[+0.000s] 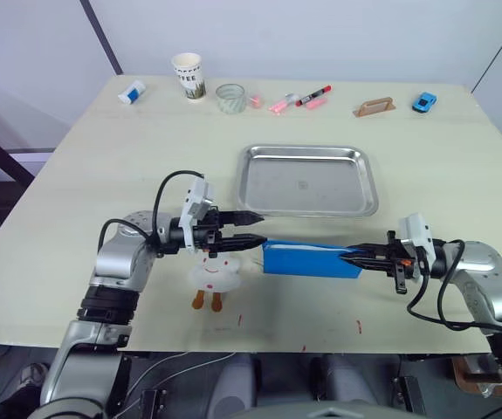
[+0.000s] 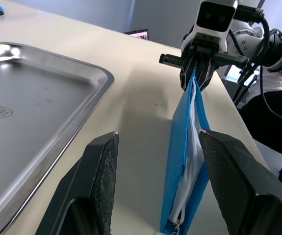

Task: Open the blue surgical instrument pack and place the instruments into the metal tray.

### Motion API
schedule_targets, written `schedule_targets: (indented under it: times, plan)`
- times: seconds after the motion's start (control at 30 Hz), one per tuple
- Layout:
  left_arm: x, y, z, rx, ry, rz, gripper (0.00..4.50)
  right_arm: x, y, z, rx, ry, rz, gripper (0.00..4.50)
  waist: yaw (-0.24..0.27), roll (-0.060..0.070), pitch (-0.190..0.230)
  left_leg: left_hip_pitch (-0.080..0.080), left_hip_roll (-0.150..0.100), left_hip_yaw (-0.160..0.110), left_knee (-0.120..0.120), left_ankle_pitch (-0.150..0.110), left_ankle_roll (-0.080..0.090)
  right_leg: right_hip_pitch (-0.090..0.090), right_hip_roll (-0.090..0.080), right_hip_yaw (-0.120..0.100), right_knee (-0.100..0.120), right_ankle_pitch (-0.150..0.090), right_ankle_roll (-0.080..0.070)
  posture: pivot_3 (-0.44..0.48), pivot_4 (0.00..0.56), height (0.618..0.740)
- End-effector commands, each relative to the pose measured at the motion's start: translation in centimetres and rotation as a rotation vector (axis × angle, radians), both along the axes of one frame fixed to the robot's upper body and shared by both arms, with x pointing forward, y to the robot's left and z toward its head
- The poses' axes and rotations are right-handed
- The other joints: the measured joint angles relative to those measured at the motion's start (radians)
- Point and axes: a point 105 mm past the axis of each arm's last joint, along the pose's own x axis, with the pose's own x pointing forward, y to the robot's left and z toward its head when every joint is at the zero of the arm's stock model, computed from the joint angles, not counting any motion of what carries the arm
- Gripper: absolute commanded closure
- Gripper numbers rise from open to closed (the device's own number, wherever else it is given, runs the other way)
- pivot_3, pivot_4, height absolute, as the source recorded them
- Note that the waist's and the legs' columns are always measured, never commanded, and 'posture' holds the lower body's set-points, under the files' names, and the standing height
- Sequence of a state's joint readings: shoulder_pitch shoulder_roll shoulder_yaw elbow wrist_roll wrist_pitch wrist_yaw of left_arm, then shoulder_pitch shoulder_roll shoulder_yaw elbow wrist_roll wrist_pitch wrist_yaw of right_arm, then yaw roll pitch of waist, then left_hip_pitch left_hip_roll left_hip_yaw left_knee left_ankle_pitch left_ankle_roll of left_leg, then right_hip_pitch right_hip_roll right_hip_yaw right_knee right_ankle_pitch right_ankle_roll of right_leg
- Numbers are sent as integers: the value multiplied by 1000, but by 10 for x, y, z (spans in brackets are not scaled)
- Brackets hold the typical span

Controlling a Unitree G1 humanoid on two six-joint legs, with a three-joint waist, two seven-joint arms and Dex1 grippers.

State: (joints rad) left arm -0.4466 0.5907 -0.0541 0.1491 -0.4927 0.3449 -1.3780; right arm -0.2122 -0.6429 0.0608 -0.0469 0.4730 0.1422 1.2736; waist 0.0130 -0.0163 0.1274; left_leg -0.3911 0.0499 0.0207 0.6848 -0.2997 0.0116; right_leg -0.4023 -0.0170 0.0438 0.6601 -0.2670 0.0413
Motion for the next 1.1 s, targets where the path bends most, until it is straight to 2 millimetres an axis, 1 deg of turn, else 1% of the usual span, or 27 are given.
schedule_targets:
  times: [0.03, 0.43, 0.47, 0.5, 0.53, 0.6, 0.63, 0.67, 0.7, 1.1]
  plan:
    - [-4, -7, 0, 14, -46, -32, 1716, -2, 3, 7, -3, -34, 16, 4500, 1, 0, 0, 0, 0, 0, 0, 0, 0, 0, 0, 0, 0, 0, 0, 0, 150, 740]
    - [-5, -22, -12, 26, -69, -69, 1716, -5, 3, 7, -3, -29, 17, 4500, 0, 0, 0, 0, 0, 0, 0, 0, 0, 0, 0, 0, 0, 0, 0, 0, 150, 740]
    - [-5, -23, -12, 25, -68, -72, 1987, -5, 3, 7, -3, -29, 16, 4500, 0, 0, 0, 0, 0, 0, 0, 0, 0, 0, 0, 0, 0, 0, 0, 0, 150, 740]
    - [-6, -22, -13, 26, -67, -75, 2156, -5, 3, 7, -3, -29, 16, 4500, 0, 0, 0, 0, 0, 0, 0, 0, 0, 0, 0, 0, 0, 0, 0, 0, 150, 740]
    - [-6, -22, -13, 27, -67, -77, 2500, -5, 3, 7, -3, -29, 16, 4500, 0, 0, 0, 0, 0, 0, 0, 0, 0, 0, 0, 0, 0, 0, 0, 0, 150, 740]
    - [-7, -21, -15, 36, -70, -82, 3363, -4, 3, 7, -3, -29, 13, 4500, 0, 0, 0, 0, 0, 0, 0, 0, 0, 0, 0, 0, 0, 0, 0, 0, 150, 740]
    - [-7, -21, -15, 34, -71, -81, 3725, -4, 3, 7, -4, -29, 12, 4500, 1, 0, 0, 0, 0, 0, 0, 0, 0, 0, 0, 0, 0, 0, 0, 0, 150, 740]
    - [-6, -21, -15, 33, -71, -81, 4331, -4, 3, 7, -4, -29, 11, 4500, 1, 0, 0, 0, 0, 0, 0, 0, 0, 0, 0, 0, 0, 0, 0, 0, 150, 740]
    - [-6, -21, -14, 30, -71, -81, 4436, -4, 3, 7, -4, -29, 10, 4500, 1, 0, 0, 0, 0, 0, 0, 0, 0, 0, 0, 0, 0, 0, 0, 0, 150, 740]
    - [-8, -23, -10, 20, -84, -81, 4436, -1, 4, 7, -4, -25, 10, 4500, 1, 0, 0, 0, 0, 0, 0, 0, 0, 0, 0, 0, 0, 0, 0, 0, 150, 740]
